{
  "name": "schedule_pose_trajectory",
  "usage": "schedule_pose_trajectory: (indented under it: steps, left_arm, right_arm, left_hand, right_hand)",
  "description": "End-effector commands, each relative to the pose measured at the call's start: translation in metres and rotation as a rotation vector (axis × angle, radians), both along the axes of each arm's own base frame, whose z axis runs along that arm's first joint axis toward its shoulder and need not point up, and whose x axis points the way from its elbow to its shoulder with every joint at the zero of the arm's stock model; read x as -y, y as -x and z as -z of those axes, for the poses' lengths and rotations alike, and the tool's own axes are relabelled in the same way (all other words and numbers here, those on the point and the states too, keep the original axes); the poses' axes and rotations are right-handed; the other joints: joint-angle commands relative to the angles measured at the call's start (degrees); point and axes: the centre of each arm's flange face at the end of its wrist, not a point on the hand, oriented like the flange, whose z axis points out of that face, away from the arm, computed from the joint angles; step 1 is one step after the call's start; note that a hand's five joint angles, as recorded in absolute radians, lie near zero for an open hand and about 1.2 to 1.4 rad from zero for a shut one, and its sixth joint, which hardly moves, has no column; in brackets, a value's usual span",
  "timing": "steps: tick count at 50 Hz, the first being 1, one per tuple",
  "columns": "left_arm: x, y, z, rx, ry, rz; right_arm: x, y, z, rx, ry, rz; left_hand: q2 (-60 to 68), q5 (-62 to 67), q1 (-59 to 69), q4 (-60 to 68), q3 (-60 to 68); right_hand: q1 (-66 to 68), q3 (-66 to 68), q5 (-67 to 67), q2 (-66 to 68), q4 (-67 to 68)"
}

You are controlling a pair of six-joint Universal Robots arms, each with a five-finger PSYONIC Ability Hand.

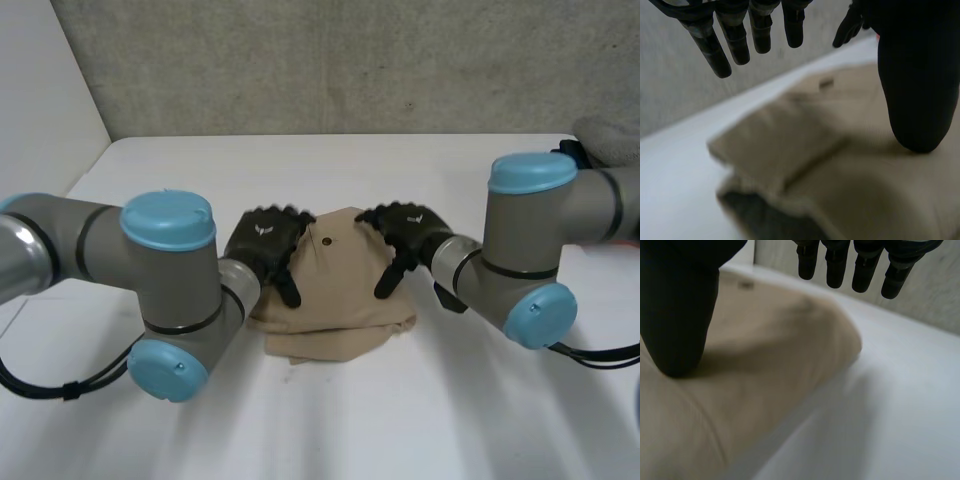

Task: Fold the laundry.

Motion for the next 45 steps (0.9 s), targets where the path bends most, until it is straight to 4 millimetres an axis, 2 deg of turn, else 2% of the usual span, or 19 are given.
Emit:
schedule_pose_trajectory:
  steps: [1, 5, 8, 9, 14, 15, 19, 23, 24, 25, 27, 30, 37, 45]
  left_arm:
    - [0.001, -0.012, 0.026, 0.157, -0.074, -0.041]
    - [0.006, -0.017, 0.025, 0.187, -0.061, -0.044]
    - [0.008, -0.017, 0.019, 0.189, -0.044, -0.042]
    - [0.008, -0.017, 0.016, 0.184, -0.038, -0.040]
    - [0.009, -0.014, -0.022, 0.115, 0.048, -0.025]
    - [0.010, -0.011, -0.036, 0.083, 0.080, -0.005]
    - [0.008, -0.002, -0.061, 0.022, 0.133, 0.077]
    - [0.004, 0.006, -0.092, -0.048, 0.195, 0.199]
    - [0.003, 0.008, -0.098, -0.061, 0.205, 0.223]
    - [0.001, 0.013, -0.107, -0.086, 0.220, 0.285]
    - [-0.002, 0.016, -0.113, -0.104, 0.224, 0.343]
    - [-0.009, 0.021, -0.120, -0.124, 0.209, 0.450]
    - [-0.014, 0.024, -0.124, -0.132, 0.198, 0.503]
    - [-0.016, 0.027, -0.117, -0.127, 0.179, 0.509]
  right_arm:
    - [0.000, 0.001, 0.024, -0.111, 0.006, -0.036]
    - [0.002, 0.002, 0.016, -0.146, 0.055, -0.036]
    - [-0.002, 0.001, -0.007, -0.152, 0.121, -0.049]
    - [-0.006, 0.000, -0.021, -0.147, 0.156, -0.056]
    - [-0.014, 0.004, -0.046, -0.130, 0.259, -0.052]
    - [-0.016, 0.004, -0.050, -0.127, 0.284, -0.049]
    - [-0.030, 0.012, -0.054, -0.157, 0.364, -0.027]
    - [-0.063, 0.013, -0.042, -0.222, 0.381, -0.062]
    - [-0.083, 0.008, -0.031, -0.230, 0.363, -0.104]
    - [-0.092, 0.006, -0.026, -0.230, 0.353, -0.125]
    - [-0.112, 0.003, -0.011, -0.235, 0.333, -0.164]
    - [-0.125, 0.001, 0.003, -0.220, 0.352, -0.187]
    - [-0.119, -0.009, 0.034, -0.191, 0.412, -0.181]
    - [-0.095, -0.025, 0.045, -0.153, 0.502, -0.129]
  left_hand:
    - [-0.83, -1.54, 0.06, -0.46, -1.11]
    - [-0.16, -0.87, 0.73, 0.21, -0.44]
    - [0.01, -0.70, 0.90, 0.38, -0.27]
    - [-0.16, -0.87, 0.73, 0.21, -0.44]
    - [-1.17, -1.88, -0.28, -0.80, -1.45]
    - [-1.34, -2.04, -0.44, -0.97, -1.62]
    - [-1.84, -2.55, -0.95, -1.47, -2.12]
    - [-1.51, -2.22, -0.62, -1.14, -1.79]
    - [-1.17, -1.88, -0.28, -0.80, -1.45]
    - [-0.84, -1.54, 0.06, -0.47, -1.12]
    - [-0.67, -1.37, 0.23, -0.30, -0.95]
    - [-0.50, -1.20, 0.40, -0.13, -0.78]
    - [-0.50, -1.20, 0.40, -0.13, -0.78]
    - [-0.67, -1.37, 0.23, -0.30, -0.95]
  right_hand:
    - [-2.63, -2.07, -2.93, -2.04, -2.28]
    - [-2.63, -2.07, -2.93, -2.04, -2.28]
    - [-2.63, -2.07, -2.93, -2.04, -2.28]
    - [-2.63, -2.07, -2.93, -2.04, -2.28]
    - [-2.63, -2.07, -2.93, -2.04, -2.28]
    - [-2.63, -2.07, -2.93, -2.04, -2.28]
    - [-2.63, -2.07, -2.93, -2.04, -2.28]
    - [-2.63, -2.07, -2.93, -2.04, -2.28]
    - [-2.63, -2.07, -2.93, -2.04, -2.28]
    - [-2.63, -2.07, -2.93, -2.04, -2.28]
    - [-2.63, -2.07, -2.93, -2.04, -2.28]
    - [-2.63, -2.07, -2.93, -2.04, -2.28]
    - [-2.63, -2.07, -2.93, -2.04, -2.28]
    - [-2.63, -2.07, -2.93, -2.04, -2.28]
